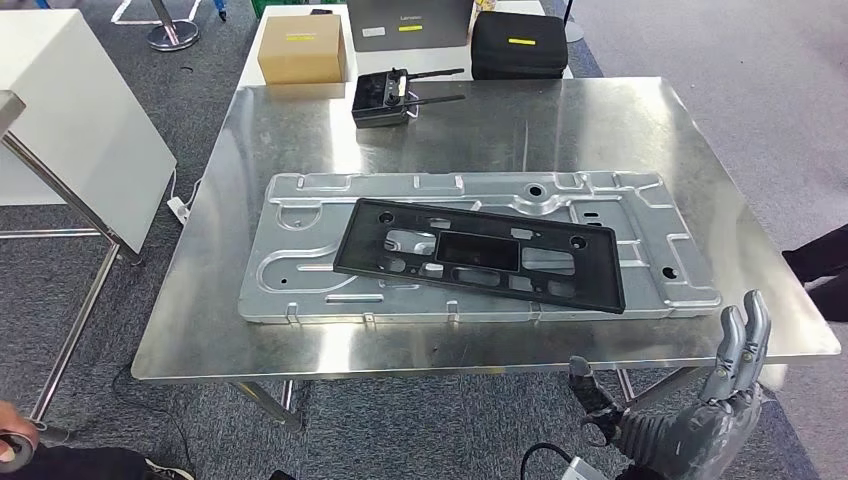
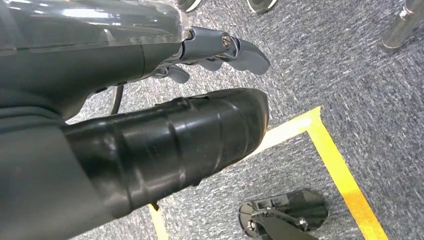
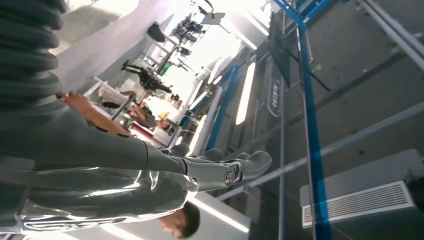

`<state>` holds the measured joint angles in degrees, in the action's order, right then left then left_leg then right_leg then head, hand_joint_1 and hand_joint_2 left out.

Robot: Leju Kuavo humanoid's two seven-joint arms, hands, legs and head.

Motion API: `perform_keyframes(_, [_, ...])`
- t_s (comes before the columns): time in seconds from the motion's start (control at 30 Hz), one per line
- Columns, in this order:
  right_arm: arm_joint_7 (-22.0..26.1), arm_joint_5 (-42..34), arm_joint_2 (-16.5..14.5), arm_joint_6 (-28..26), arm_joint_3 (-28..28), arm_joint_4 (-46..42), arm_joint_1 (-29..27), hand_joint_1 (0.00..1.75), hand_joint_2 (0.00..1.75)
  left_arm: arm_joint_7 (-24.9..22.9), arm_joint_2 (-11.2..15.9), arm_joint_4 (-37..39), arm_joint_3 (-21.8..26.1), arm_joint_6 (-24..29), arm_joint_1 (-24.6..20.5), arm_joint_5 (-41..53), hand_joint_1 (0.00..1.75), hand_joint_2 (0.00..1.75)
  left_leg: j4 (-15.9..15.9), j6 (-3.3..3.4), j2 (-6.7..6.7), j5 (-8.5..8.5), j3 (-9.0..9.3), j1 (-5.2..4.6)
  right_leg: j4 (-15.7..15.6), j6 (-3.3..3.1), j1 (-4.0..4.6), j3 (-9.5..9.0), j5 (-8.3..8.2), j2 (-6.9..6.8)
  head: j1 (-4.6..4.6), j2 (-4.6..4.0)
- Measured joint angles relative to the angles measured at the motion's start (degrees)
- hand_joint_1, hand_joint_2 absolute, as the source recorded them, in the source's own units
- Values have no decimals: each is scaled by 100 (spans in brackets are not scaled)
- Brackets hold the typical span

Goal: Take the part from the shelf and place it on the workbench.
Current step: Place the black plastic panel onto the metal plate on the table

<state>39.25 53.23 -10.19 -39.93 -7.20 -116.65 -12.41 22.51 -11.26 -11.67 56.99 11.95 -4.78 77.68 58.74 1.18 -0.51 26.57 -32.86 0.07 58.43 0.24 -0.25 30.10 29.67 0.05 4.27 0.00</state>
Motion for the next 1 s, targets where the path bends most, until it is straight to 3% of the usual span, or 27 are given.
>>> perform_keyframes(0.2, [37,-14,-292,-1,90,-33,-120,0,175,1,0,0,4,20,-6,-1,0,0,1,1,0,0,1,-8,-2,2,-9,-1,-1,1,-1,0])
perform_keyframes(0.6, [34,-310,-470,0,134,-28,-320,0,175,-116,0,0,19,243,6,-7,0,0,14,14,0,9,-3,-37,-13,14,-44,-5,-7,1,-1,0])
perform_keyframes(0.77, [33,-390,-519,-1,134,-29,-418,0,175,-154,0,0,19,239,12,-48,0,0,39,61,0,25,-13,-57,-25,59,-62,-14,-16,1,-1,0])
perform_keyframes(0.83, [41,-446,-540,-1,134,-30,-456,0,175,-164,-4,0,19,239,13,-50,0,0,-24,110,6,-11,14,-31,-23,96,-53,-35,-5,2,-1,0])
perform_keyframes(0.9, [45,-485,-550,-2,134,-31,-480,0,175,-173,-14,0,19,239,13,-50,0,0,-119,165,23,-62,56,6,256,114,-46,79,199,2,2,0])
perform_keyframes(1.0, [48,-508,-550,-3,134,-27,-522,0,175,-186,-21,0,19,239,17,-50,0,0,-141,189,40,-79,53,6,1307,128,-56,604,700,0,3,0])
